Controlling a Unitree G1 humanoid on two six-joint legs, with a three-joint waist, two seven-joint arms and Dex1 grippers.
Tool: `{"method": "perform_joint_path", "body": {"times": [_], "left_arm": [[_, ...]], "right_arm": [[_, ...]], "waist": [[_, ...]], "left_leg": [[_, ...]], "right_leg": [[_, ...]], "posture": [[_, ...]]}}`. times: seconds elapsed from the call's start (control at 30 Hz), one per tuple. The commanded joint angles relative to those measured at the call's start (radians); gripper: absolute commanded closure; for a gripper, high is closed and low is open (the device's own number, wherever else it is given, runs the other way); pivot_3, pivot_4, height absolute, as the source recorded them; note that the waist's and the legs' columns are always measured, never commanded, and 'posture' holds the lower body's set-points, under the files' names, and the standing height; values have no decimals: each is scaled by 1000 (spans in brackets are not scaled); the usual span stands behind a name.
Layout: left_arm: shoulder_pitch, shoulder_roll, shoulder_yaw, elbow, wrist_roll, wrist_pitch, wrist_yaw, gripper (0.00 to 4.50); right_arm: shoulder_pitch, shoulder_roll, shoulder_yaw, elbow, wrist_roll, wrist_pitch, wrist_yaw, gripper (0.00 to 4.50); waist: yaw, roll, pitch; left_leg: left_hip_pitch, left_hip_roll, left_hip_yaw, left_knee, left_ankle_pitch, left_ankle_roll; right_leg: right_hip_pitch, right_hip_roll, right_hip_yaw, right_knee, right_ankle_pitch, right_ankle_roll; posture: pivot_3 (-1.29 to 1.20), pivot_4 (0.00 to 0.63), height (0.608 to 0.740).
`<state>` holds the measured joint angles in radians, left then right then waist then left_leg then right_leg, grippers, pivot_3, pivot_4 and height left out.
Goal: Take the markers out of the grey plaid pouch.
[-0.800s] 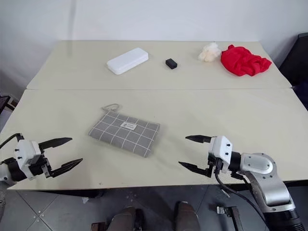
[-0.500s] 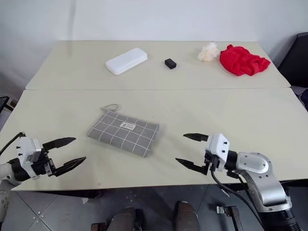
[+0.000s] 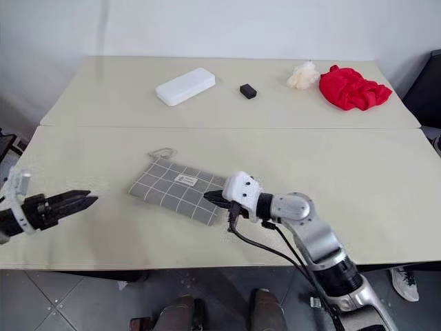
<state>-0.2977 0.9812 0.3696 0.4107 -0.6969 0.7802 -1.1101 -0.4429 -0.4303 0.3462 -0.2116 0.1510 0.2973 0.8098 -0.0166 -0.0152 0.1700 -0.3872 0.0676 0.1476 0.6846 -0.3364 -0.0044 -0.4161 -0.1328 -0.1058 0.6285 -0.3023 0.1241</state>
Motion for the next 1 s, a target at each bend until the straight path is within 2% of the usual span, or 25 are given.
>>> {"method": "perform_joint_path", "body": {"times": [0.03, 0.2, 0.37, 0.53, 0.83, 1.0], "left_arm": [[-130, -10, -42, 52, 20, 74, 29, 0], [-304, -71, -97, 166, 80, 82, 84, 0], [-355, -120, -210, 158, 116, 150, 35, 0], [-318, -164, -293, 64, 105, 260, 3, 0], [-185, -159, -323, -242, -11, 445, -59, 0], [-130, -180, -286, -362, -47, 462, -15, 0]], "right_arm": [[-21, 21, 37, 42, -79, 1, -43, 4465], [-26, 26, 63, 55, -136, 7, -45, 4465], [-17, -4, 67, 56, -159, 43, -15, 4465], [-23, -28, 44, 66, -165, 36, -9, 4465], [-14, -114, 6, 68, -155, -26, 53, 4465], [-3, -148, -15, 77, -140, -59, 84, 4465]], "waist": [[-5, 0, 0], [-17, 0, 0], [-20, 0, 0], [-16, 0, 0], [-12, 0, 0], [-11, 0, 0]], "left_leg": [[0, 0, 0, 0, 0, 0], [0, 0, 1, 0, 1, -1], [0, 0, 1, 0, 1, -2], [1, 0, 0, 0, 1, -2], [2, 0, 0, 0, 1, -2], [2, 0, 0, 0, 1, -2]], "right_leg": [[0, 0, 0, 0, 0, 0], [-1, 1, 0, 0, 0, 0], [-1, 1, 0, 1, 0, 0], [0, 1, 0, 0, 0, 0], [1, 0, 1, 0, 0, 0], [1, 0, 1, 0, 0, 0]], "posture": [[0, 150, 740], [0, 150, 740], [0, 150, 740], [0, 150, 740], [0, 150, 740], [0, 150, 740]]}}
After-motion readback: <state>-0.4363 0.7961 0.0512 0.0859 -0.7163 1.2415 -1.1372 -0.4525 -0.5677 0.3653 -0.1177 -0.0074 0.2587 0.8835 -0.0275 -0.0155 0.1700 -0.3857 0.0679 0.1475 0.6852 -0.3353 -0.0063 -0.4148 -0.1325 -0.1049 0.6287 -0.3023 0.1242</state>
